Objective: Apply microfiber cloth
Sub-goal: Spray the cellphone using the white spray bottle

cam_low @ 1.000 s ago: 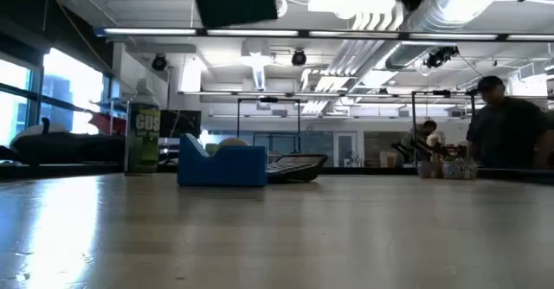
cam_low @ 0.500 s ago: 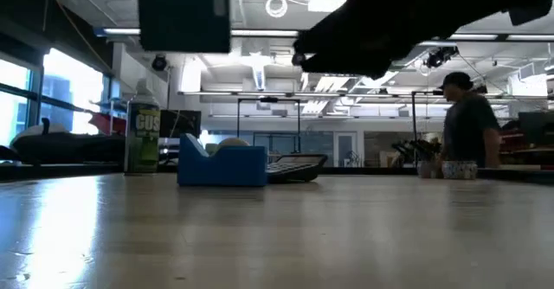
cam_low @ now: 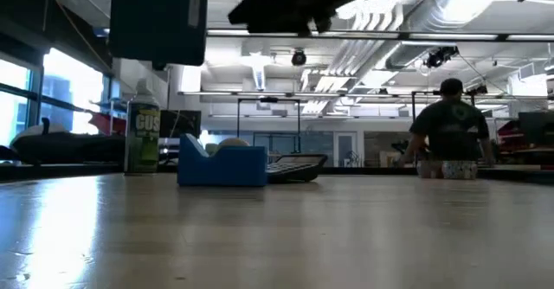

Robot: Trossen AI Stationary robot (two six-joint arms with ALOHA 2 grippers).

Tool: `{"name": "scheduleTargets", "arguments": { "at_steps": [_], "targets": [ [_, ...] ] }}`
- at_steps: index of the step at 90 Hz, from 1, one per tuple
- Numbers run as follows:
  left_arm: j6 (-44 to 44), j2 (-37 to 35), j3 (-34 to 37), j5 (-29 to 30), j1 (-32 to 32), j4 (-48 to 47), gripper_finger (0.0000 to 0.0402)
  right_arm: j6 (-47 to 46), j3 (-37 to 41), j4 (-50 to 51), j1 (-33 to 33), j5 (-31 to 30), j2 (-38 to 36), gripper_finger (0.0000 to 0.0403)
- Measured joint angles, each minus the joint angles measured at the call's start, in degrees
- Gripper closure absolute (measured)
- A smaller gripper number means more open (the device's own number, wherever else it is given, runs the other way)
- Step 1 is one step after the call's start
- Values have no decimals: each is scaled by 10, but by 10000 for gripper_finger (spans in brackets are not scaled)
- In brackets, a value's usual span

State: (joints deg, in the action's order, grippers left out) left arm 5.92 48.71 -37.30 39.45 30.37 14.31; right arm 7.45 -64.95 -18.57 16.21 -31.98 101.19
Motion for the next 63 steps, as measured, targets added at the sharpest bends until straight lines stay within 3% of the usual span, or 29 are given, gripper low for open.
{"name": "scheduleTargets", "arguments": {
  "at_steps": [15, 33, 63],
  "targets": [
    [22, -1, 0, -61, 1, 3, 397, 65, -62, 14, -9, 66, -22, 181],
    [33, 3, 0, -93, 0, 18, 397, 66, -129, 40, -8, 176, -23, 183],
    [84, 73, 0, -118, 0, 116, 397, 55, -149, 50, -16, 195, -22, 223]
  ]
}}
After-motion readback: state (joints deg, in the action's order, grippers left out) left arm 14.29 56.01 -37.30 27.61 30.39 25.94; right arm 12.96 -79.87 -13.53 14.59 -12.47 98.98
